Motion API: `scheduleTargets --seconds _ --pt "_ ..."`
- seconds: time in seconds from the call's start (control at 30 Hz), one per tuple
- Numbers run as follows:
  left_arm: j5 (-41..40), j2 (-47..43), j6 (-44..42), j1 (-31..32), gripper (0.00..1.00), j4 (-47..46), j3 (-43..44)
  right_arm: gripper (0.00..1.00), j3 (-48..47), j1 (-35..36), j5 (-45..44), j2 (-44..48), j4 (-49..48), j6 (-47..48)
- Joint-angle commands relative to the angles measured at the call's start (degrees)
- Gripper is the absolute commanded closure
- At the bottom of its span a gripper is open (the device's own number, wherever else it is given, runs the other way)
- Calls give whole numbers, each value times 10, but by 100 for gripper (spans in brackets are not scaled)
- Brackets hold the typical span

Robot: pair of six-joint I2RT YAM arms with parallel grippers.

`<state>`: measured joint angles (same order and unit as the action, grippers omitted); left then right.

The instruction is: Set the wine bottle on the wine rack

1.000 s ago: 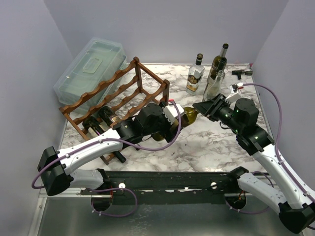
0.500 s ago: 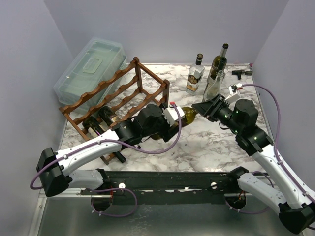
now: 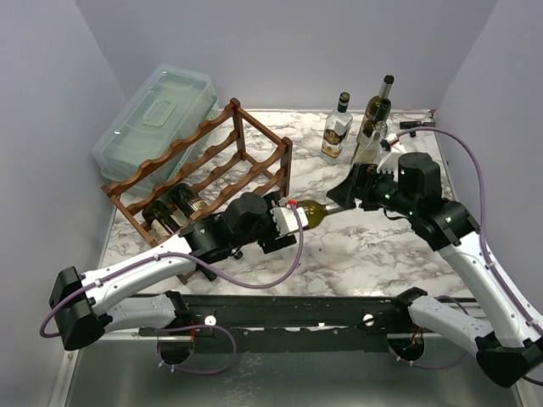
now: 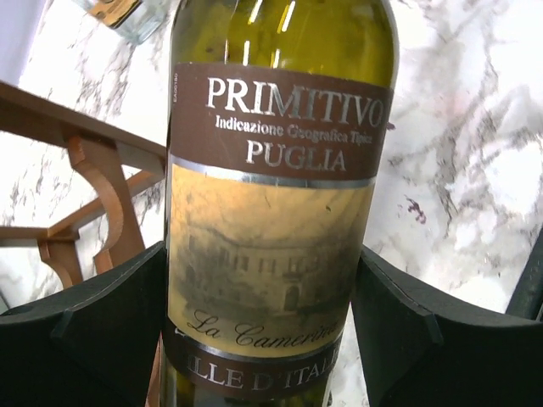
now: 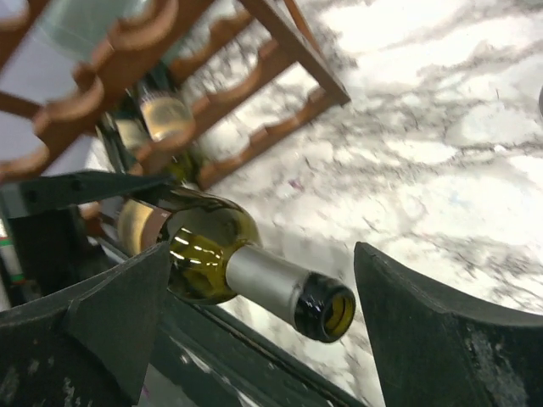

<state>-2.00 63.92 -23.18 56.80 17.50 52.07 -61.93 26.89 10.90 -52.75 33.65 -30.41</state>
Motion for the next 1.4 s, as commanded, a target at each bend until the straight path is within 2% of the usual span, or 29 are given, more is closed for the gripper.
scheduleTargets --seconds 0.0,0.07,0.23,0.3,0.43,0.7,0.8,0.93,1.2,1.37 --pt "67 -50 -100 14 100 -28 -32 8 -35 1 93 -45 154 136" --pt "85 -67 -130 14 100 -27 -50 8 -26 7 151 -51 172 164" --pt "106 -89 -165 14 100 -27 -74 5 30 30 278 -13 125 156" --pt "116 -91 -166 14 100 -26 -75 5 41 51 260 -8 127 155" --pt "125 -92 -167 14 100 -26 -75 3 43 56 141 -17 150 156" --pt "183 -113 -176 14 100 -5 -77 3 66 57 185 -27 123 168" --pt "197 -119 -176 14 100 -1 -74 8 78 64 222 -21 117 167" --pt "204 -137 -178 14 100 -1 -78 13 94 108 245 3 105 162" --pt "224 -154 -181 14 100 0 -80 32 103 162 250 11 97 159" --pt "233 -161 -183 14 100 2 -80 38 104 185 254 4 96 160"
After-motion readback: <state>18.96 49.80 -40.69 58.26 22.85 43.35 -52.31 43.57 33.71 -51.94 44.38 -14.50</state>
